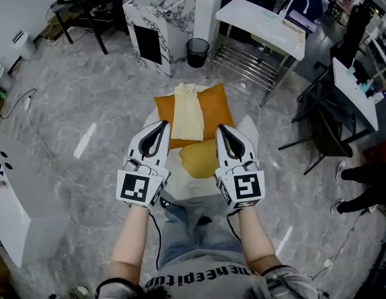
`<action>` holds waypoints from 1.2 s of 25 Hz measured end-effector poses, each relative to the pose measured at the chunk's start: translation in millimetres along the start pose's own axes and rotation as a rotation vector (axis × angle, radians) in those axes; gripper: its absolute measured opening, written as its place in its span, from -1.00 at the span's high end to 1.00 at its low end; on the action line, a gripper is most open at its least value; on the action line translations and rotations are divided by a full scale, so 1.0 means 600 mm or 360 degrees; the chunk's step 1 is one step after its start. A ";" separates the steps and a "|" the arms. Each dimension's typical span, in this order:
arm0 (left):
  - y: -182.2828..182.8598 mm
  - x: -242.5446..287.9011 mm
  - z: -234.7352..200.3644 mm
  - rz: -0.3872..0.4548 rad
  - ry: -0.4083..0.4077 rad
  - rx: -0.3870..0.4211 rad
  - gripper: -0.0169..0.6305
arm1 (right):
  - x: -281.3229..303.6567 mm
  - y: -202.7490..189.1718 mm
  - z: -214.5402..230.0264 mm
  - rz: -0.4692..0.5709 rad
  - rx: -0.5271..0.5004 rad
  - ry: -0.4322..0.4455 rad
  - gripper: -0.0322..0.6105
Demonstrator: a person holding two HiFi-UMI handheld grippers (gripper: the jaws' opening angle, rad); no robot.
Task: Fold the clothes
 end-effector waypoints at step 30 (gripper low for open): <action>0.045 -0.117 0.169 0.0078 0.0136 -0.0036 0.94 | -0.207 -0.013 0.035 0.0093 0.0030 -0.0062 0.89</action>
Point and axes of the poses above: the fingertips, and each gripper's own axes: x forward along the fingers, z to its right, y out of its top, the point moved 7 cm from there along -x, backward along the fingers, and after that the axes turned 15 degrees about -z, right-handed, at the moved point
